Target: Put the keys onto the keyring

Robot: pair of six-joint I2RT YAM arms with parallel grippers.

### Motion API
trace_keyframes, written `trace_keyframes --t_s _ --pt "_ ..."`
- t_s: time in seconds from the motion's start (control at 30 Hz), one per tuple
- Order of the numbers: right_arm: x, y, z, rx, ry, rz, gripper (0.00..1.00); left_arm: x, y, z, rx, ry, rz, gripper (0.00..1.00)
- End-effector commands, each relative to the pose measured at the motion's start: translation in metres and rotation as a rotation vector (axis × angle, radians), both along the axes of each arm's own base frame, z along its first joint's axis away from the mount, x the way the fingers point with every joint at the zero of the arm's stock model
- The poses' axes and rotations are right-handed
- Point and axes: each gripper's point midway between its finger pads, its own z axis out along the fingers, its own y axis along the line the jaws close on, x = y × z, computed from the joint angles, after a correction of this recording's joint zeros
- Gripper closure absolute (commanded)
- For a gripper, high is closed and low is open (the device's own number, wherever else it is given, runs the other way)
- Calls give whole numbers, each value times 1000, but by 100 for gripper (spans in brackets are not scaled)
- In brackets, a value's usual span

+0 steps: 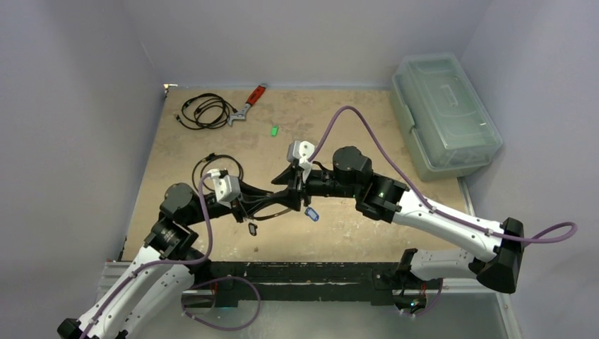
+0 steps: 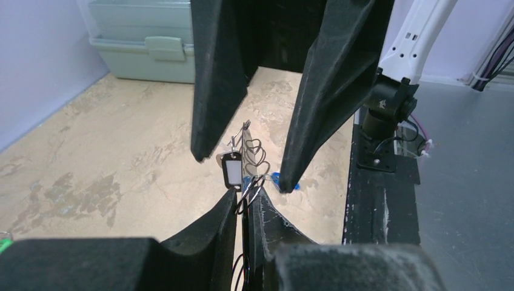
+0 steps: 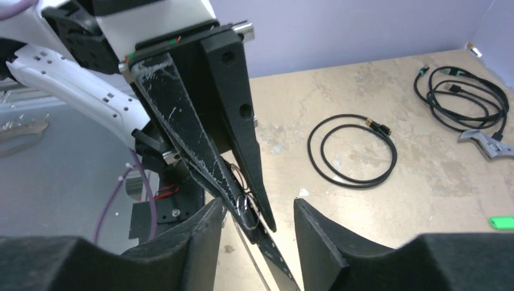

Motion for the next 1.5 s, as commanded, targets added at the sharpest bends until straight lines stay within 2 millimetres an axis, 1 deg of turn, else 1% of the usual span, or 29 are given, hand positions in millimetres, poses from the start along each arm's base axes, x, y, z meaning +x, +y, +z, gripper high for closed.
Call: trace_keyframes --t_s 0.0,0.03,0.1,0.23,0.3,0.37,0.43,0.5,0.57,0.63,0.67,0.7,0.77,0.8,0.9,0.93,1.07,1.17,1.23,1.3,1.37,1.43,1.47 --pt "6 -11 59 145 -53 -82 44 -3 4 15 -40 -135 6 100" --pt "7 -15 66 168 -58 -105 40 -4 5 16 -46 -152 11 100" --pt "11 -26 82 223 -77 -152 36 -6 6 18 -51 -177 11 100" --pt "22 -43 107 323 -93 -261 31 -7 5 19 -51 -192 -3 100" --pt "37 -49 111 338 -88 -351 30 -11 5 20 -59 -209 -22 100" --pt "60 -55 110 331 -76 -482 30 -19 5 23 -71 -259 -56 100" --pt "85 -60 103 310 -45 -611 28 -25 6 25 -87 -309 -65 100" --pt "111 -63 91 278 22 -690 28 -27 9 27 -92 -338 -54 100" --pt "134 -63 82 270 111 -701 27 -26 12 27 -85 -356 -34 100" --pt "159 -62 72 251 180 -722 29 -26 14 28 -72 -368 -18 100" --pt "169 -59 64 219 200 -738 30 -24 16 27 -65 -363 -3 100" --pt "179 -56 64 196 207 -752 30 -24 18 28 -59 -359 11 100" --pt "199 -46 53 126 230 -784 27 -20 24 27 -39 -339 52 100" --pt "210 -36 34 70 260 -793 27 -18 28 28 -33 -332 82 100" --pt "236 -18 10 -3 319 -809 26 -13 42 20 5 -292 171 100" --pt "244 -12 4 -19 333 -815 26 -12 46 20 3 -294 201 100" --pt "278 11 -34 -99 386 -842 25 -7 64 26 -31 -312 316 100" --pt "299 22 -58 -159 383 -863 27 -5 70 26 -34 -307 351 100" --pt "302 29 -65 -190 365 -825 28 -5 67 24 -30 -301 335 100" --pt "292 39 -60 -182 335 -721 29 -5 64 21 -25 -294 319 100" --pt "279 42 -47 -136 283 -633 28 -4 63 19 -19 -286 317 100" --pt "263 37 -27 -80 213 -566 28 -4 63 19 -20 -285 318 100" --pt "251 35 -20 -64 170 -516 28 -5 63 19 -22 -285 314 100"
